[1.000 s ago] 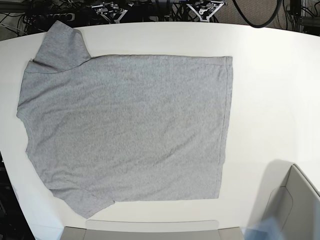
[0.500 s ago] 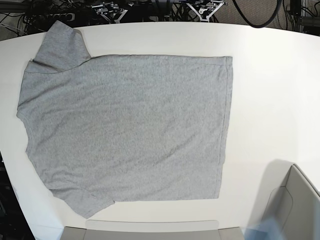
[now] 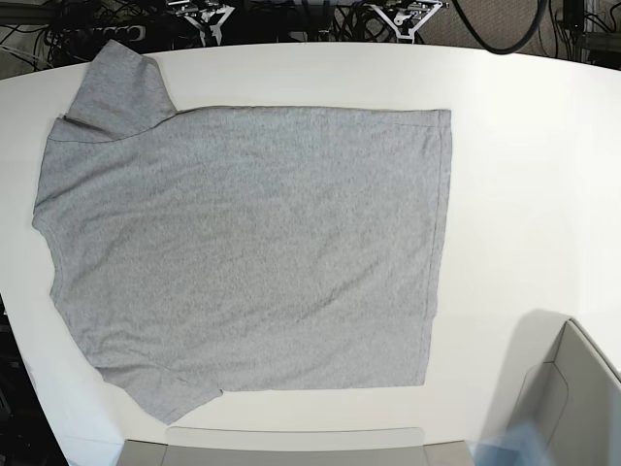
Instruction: Fold the T-shirt properly
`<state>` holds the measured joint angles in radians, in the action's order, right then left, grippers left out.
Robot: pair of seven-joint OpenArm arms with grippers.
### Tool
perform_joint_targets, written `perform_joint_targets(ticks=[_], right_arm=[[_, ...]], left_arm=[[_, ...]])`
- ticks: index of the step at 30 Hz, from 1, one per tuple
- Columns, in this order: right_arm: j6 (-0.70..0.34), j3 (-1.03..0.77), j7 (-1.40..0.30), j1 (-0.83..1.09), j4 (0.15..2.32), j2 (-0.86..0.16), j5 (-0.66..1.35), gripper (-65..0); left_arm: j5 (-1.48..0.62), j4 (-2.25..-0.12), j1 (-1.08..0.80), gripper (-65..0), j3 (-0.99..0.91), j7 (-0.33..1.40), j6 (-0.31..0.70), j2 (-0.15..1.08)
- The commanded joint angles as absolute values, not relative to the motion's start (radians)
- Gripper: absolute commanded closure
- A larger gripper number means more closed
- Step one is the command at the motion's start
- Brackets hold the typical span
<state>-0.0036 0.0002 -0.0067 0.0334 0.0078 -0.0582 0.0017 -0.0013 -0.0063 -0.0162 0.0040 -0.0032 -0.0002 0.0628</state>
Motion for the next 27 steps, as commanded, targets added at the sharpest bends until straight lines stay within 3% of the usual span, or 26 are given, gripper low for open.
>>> perform_joint_targets(ticks=[1,15,27], right_arm=[[-0.007,-0.002,-0.008,0.021,0.008,-0.064,0.007,-0.4],[-0.007,-0.004,-0.008,0.056,0.007,-0.016,0.012,-0.4],[-0.007,-0.077,-0.008,0.013,0.004,-0.050,0.340,-0.4]], left_arm=[[-0.004,-0.007,-0.018,0.0,0.002,-0.007,-0.004,0.065],[-0.002,-0.007,-0.022,0.0,0.002,-0.007,-0.004,0.048],[-0.004,-0.007,-0.024,0.0,0.007,-0.007,-0.004,0.048]])
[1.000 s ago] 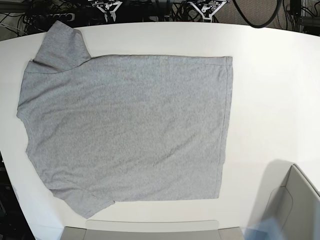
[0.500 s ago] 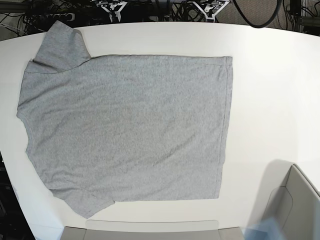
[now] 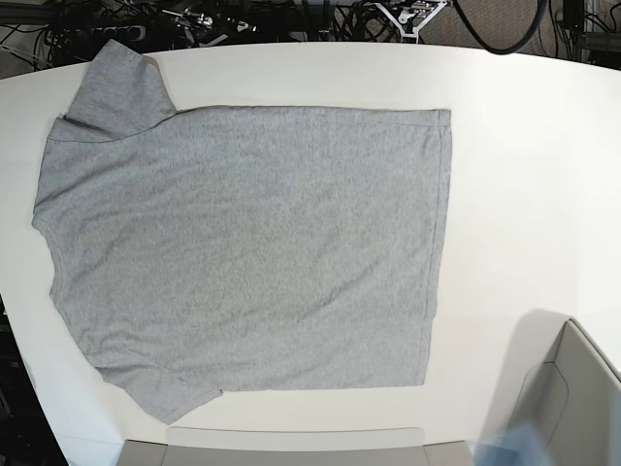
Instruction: Fold the T-shirt properly
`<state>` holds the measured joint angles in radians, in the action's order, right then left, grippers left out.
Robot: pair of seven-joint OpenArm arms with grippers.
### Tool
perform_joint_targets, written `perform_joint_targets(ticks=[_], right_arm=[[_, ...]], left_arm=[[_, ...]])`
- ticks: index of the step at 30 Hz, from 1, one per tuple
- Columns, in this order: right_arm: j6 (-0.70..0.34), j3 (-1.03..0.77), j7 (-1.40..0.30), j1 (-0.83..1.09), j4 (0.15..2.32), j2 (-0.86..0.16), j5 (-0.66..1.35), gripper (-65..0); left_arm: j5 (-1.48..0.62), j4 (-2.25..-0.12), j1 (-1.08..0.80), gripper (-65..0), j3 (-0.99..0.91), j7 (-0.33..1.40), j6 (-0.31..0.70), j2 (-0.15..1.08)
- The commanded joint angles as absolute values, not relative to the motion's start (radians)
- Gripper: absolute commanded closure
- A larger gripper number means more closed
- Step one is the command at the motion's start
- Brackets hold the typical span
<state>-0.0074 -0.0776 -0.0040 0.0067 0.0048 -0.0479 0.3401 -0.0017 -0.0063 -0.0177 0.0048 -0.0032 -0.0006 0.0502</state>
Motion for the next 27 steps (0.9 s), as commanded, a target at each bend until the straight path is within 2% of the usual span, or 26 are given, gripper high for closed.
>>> perform_joint_targets(ticks=[1,4,7,18,23,27], right_arm=[[-0.007,-0.077,-0.008,0.013,0.004,-0.054,0.338,-0.4],[-0.007,-0.077,-0.008,0.013,0.004,-0.054,0.337,-0.4],[-0.007,-0.074,-0.008,0.019,0.001,-0.051,0.334,-0.4],[-0.007,-0.071,-0.002,0.048,0.007,-0.050,0.332,-0.4],[-0.007,-0.071,-0.001,0.088,0.008,-0.050,0.332,-0.4],[-0.007,-0.071,-0.001,0.094,0.008,-0.050,0.332,-0.4]], left_arm=[[-0.004,-0.005,-0.027,0.0,0.004,-0.007,-0.004,0.050],[-0.004,-0.021,-0.048,0.0,0.008,-0.018,-0.004,0.054],[-0.004,-0.094,-0.073,0.0,0.004,-0.107,-0.004,0.061],[-0.004,-0.097,-0.079,0.0,0.001,-0.321,-0.004,0.087],[-0.005,-0.102,-0.088,0.0,0.001,-0.280,-0.005,0.090],[-0.002,-0.139,-0.104,0.0,0.010,-0.122,-0.004,0.091]])
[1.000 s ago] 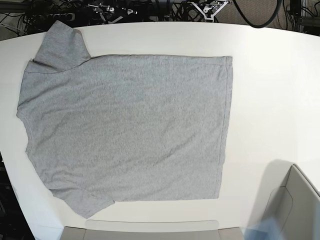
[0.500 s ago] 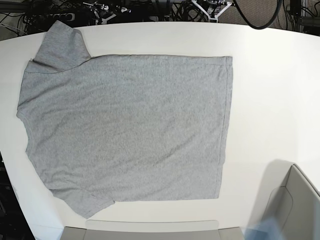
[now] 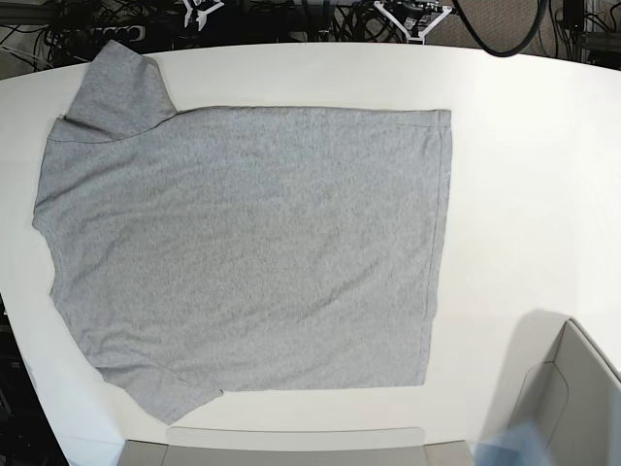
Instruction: Fold the T-shirt properly
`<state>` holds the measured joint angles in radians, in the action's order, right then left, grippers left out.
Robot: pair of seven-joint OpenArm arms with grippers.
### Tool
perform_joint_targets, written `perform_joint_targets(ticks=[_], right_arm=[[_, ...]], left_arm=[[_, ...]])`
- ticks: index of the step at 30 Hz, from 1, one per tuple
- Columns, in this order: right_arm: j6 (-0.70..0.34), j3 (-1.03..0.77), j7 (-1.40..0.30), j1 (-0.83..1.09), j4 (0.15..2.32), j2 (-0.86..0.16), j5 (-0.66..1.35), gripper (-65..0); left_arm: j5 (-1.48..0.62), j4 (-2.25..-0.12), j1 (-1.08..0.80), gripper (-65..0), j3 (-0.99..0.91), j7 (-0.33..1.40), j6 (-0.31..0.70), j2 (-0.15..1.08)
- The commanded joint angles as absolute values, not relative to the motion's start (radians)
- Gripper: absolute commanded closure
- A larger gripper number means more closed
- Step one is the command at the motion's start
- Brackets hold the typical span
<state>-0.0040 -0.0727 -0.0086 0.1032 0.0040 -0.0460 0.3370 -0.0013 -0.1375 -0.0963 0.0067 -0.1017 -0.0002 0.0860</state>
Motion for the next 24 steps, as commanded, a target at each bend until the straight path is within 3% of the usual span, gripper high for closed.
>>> perform_joint_targets(ticks=[1,8,13,24], right_arm=[[-0.007,-0.071,-0.001,0.093,0.008,-0.050,0.332,-0.4],[-0.008,-0.071,-0.004,0.093,0.007,-0.036,0.329,-0.4],[-0.008,-0.071,-0.007,0.110,0.008,-0.038,0.331,-0.4],[-0.008,-0.070,-0.050,0.231,0.211,-0.068,0.328,-0.4]], left_arm=[[-0.002,-0.163,-0.110,0.0,0.010,-0.074,-0.004,0.096],[-0.005,-0.220,-0.110,0.0,0.001,0.025,-0.002,0.159],[-0.005,-0.252,-0.171,0.0,0.001,-0.252,-0.005,0.160],[-0.007,-0.355,-0.338,0.0,-0.082,-0.386,-0.004,0.130]])
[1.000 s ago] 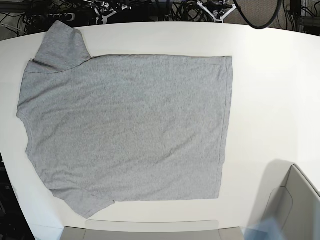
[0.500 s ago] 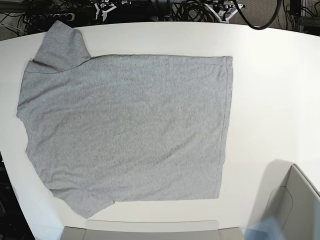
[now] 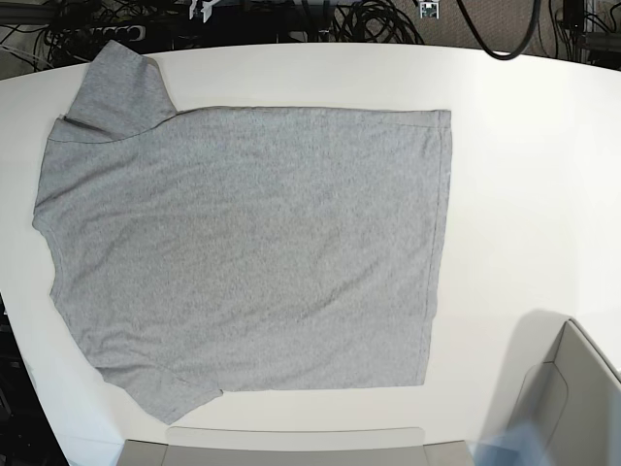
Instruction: Fold the T-shirt properly
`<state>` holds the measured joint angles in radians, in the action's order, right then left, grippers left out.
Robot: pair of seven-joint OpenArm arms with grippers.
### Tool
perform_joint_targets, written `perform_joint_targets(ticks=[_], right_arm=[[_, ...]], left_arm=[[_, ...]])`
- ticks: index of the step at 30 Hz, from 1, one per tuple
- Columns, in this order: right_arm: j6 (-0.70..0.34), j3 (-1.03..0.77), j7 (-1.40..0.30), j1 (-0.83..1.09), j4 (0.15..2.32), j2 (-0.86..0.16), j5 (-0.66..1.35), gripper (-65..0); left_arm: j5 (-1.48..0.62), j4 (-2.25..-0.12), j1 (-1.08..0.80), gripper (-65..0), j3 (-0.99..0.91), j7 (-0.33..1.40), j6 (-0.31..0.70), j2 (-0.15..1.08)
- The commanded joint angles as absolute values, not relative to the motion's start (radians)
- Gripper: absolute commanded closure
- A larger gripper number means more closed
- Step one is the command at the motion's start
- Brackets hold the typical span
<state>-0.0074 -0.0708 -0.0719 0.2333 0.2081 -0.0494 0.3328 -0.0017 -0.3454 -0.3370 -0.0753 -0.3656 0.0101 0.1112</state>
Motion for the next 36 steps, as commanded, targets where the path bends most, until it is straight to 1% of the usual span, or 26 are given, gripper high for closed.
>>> perform_joint_targets(ticks=[1,4,9,15,19,22,27,31,36], right_arm=[[-0.008,-0.070,-0.074,0.243,0.245,-0.079,0.328,-0.4],[-0.008,-0.068,-0.099,0.302,0.369,-0.114,0.315,-0.4],[-0.010,-0.041,-0.108,0.406,0.541,-0.139,0.288,-0.3],[-0.010,0.139,-0.071,0.495,0.573,-0.186,0.292,-0.3],[-0.010,0.186,0.022,0.573,0.665,-0.205,0.292,-0.3],[-0.010,0.217,0.036,0.618,0.750,-0.220,0.292,-0.3],[-0.008,0.217,0.042,0.699,0.880,-0.262,0.292,-0.3],[-0.008,0.217,0.044,0.773,0.987,-0.298,0.294,-0.3],[-0.004,0.216,0.093,0.900,1.170,-0.334,0.294,-0.3]], left_arm=[[-0.007,-0.361,-0.348,0.0,-0.082,-0.387,-0.004,0.131],[-0.007,-0.424,-0.392,0.0,-0.082,-0.417,-0.004,0.145],[-0.002,-0.575,-0.496,0.0,-0.071,-0.565,-0.004,0.154],[-0.001,-0.578,-0.549,0.0,-0.071,-0.644,-0.004,0.166],[-0.001,-0.576,-0.584,0.0,-0.073,-0.661,-0.005,0.228],[-0.001,-0.602,-0.621,0.0,-0.082,-0.667,-0.007,0.262],[-0.005,-0.851,-0.808,0.0,-0.102,-0.668,-0.007,0.271],[-0.005,-1.030,-0.928,0.0,-0.171,-0.668,-0.005,0.199],[-0.005,-1.190,-1.026,0.0,-0.191,-0.668,-0.005,0.182]])
